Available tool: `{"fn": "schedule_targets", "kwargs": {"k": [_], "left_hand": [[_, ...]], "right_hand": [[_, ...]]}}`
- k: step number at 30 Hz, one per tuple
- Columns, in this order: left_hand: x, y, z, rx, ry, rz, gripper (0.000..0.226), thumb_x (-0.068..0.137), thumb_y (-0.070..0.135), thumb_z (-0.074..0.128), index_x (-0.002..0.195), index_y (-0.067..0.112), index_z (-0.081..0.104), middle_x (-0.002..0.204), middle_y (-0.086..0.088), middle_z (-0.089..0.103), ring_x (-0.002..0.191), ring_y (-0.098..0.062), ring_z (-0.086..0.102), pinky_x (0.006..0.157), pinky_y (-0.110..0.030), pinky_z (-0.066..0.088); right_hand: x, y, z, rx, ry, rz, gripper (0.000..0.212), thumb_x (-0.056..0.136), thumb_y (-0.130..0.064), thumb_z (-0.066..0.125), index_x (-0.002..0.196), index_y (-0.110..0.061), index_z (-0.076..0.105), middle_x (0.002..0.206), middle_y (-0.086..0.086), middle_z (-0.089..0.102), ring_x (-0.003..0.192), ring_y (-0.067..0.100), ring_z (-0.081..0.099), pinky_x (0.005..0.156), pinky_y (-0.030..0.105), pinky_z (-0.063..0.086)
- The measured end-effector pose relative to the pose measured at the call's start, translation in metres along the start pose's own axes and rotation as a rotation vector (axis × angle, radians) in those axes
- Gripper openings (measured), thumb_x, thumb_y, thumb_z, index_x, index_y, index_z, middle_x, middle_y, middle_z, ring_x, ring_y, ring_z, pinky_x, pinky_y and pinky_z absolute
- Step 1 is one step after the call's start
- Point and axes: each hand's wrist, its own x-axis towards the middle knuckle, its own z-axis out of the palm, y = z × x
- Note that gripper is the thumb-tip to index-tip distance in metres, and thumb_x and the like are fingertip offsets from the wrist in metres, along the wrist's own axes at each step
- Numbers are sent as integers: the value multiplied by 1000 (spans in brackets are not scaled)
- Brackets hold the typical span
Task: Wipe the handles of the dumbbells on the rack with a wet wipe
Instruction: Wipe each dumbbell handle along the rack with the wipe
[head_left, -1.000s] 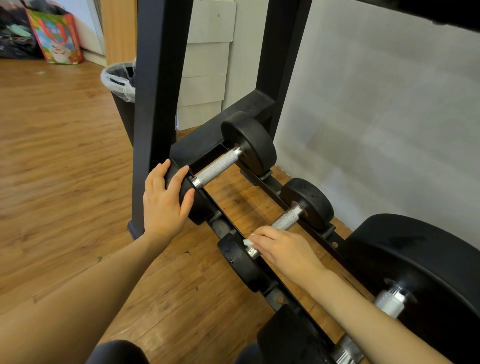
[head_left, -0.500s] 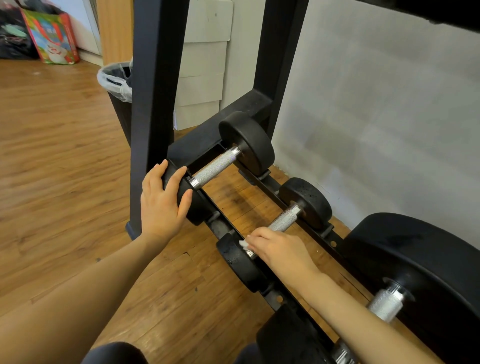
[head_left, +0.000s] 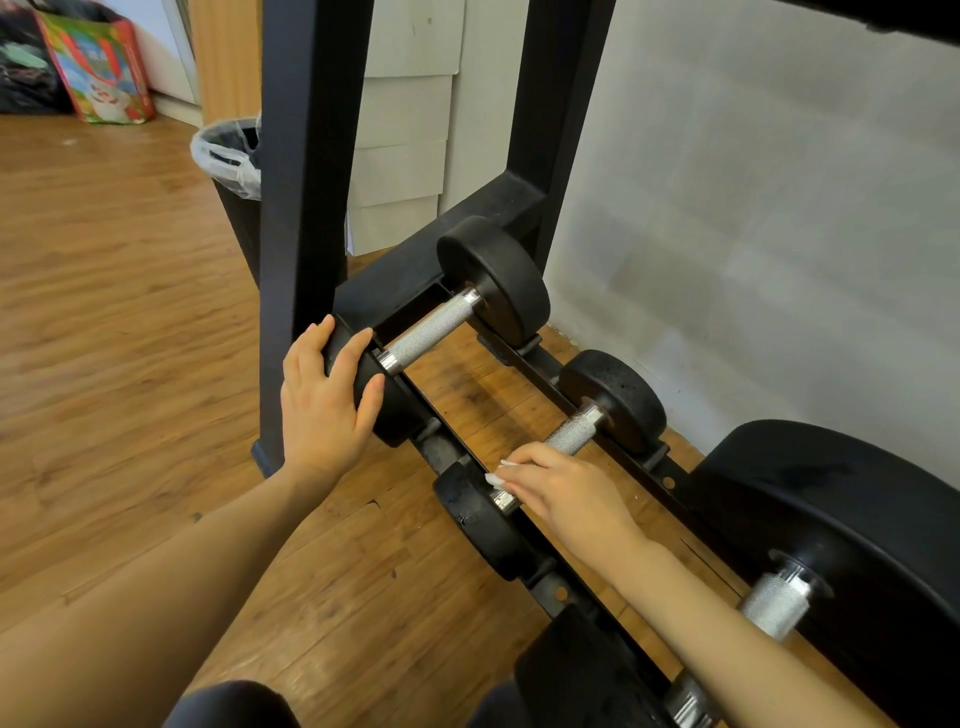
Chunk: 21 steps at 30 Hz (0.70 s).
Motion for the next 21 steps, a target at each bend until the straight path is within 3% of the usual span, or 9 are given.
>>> {"fn": "schedule_targets", "kwargs": {"k": [4,7,10,13,18,21], "left_hand": [[0,1,-1,2,-7,6,53,95,41,46,145,23,42,155,-10,26,144,-31,21,113,-53,26],[0,1,-2,4,-8,-2,53,95,41,46,145,24,42,155,-10,26,144,-31,21,113,-53,26],[0,1,-1,4,-3,1,49,98,36,50,145,23,42,155,-11,26,144,-32,21,113,-53,26],[0,2,-2,-1,-6,-1,50,97,29,56,145,22,42,155,-11,26,144,-32,20,113,-54,26],[1,2,-3,-9,-13,-5,52,95,39,46,144,23,43,155,-11,26,144,-32,21,112,-55,28],[0,3,-3,-9,-18,-6,53,95,41,44,145,23,42,156,-11,25,145,-32,20,113,-56,27]], "right_hand": [[2,-4,2,-6,-93,-35,21,96,-28,54,110,-21,68,104,-9,59,80,12,59,63,34,53],[1,0,0,-49,-9,-4,23,95,-31,54,107,-21,71,100,-9,62,73,12,61,56,33,54],[-6,-1,6,46,93,75,33,93,-35,48,109,-19,71,103,-8,64,80,10,63,63,32,57],[-13,-11,15,56,43,38,38,96,-37,38,111,-18,67,111,-7,61,86,14,64,65,37,57],[-15,-4,6,-16,168,97,26,89,-32,53,106,-20,70,112,-5,60,76,12,64,53,32,57],[-17,-7,7,-15,141,48,27,91,-30,49,106,-18,69,111,-3,59,74,14,63,53,33,56]]}}
